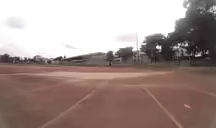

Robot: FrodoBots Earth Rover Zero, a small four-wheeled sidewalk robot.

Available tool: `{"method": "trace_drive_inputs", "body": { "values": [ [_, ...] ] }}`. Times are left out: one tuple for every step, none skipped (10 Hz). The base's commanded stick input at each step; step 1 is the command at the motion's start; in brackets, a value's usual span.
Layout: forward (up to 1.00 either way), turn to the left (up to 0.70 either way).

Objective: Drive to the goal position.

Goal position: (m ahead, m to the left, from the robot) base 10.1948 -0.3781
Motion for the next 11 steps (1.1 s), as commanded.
{"method": "trace_drive_inputs", "body": {
  "values": [
    [0.70,0.00],
    [0.70,0.00],
    [0.70,-0.14],
    [0.70,-0.32],
    [0.70,-0.35],
    [0.70,-0.35],
    [0.70,-0.35],
    [0.70,-0.35],
    [0.70,-0.35],
    [0.70,0.00],
    [0.70,0.00]
  ]
}}
